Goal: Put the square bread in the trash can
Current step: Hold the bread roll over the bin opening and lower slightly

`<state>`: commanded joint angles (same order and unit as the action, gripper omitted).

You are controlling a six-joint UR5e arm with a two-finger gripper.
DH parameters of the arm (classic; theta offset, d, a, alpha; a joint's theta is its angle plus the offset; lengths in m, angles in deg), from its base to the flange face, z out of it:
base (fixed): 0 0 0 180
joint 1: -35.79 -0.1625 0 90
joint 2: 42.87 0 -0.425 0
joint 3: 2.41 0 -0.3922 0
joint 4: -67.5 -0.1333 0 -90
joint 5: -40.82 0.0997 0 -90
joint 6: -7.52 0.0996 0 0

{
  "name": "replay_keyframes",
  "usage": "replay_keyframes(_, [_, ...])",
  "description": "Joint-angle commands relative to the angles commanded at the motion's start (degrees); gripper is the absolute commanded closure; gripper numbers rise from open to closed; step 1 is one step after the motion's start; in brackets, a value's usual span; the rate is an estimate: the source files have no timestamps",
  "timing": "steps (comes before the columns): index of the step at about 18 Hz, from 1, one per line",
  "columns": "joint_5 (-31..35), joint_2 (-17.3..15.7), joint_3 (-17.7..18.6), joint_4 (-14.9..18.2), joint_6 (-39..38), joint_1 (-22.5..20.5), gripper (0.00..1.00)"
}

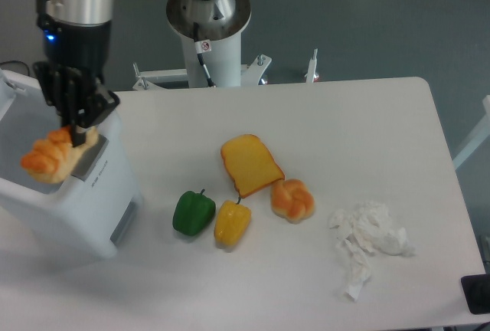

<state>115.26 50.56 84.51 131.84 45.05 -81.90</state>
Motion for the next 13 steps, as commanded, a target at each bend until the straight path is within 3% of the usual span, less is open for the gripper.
replay_keyframes(1, [0.0,-0.2,0.4,0.0,0.0,0.2,0.31])
replay_keyframes(2, [0.1,-0.3,0.7,0.0,-0.1,0.5,0.12])
replay_keyframes(3, [0.1,-0.3,0.9,0.0,-0.1,1.0,0.00])
replay_keyframes(13, [0.3,1.1,1.0,0.3,-1.1,2.4,0.00])
